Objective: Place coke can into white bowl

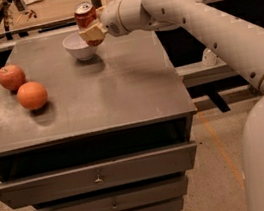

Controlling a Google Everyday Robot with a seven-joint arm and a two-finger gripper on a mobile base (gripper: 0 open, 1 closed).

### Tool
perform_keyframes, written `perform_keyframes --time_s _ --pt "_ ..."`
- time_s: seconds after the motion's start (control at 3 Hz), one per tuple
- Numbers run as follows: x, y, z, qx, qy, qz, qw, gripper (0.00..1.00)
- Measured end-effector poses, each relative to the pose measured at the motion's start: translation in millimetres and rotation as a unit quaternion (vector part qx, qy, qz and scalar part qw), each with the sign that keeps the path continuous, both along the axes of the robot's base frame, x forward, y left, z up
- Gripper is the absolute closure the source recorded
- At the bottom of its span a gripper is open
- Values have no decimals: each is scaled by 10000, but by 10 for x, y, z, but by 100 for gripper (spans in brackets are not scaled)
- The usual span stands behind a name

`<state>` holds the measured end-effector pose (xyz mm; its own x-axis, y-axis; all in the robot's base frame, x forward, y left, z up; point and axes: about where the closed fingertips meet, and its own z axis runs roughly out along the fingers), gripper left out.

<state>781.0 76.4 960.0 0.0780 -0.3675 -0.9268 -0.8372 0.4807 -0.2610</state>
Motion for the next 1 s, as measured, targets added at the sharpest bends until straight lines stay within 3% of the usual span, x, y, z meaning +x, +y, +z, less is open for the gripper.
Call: perform_keyframes --time_s 0.33,0.67,1.0 --pt "129 176 -18 -25 156 -357 9992 100" --pt "325 300 -40 169 480 -726 9961 100" --pt "511 419 -85 359 715 -909 9926 100"
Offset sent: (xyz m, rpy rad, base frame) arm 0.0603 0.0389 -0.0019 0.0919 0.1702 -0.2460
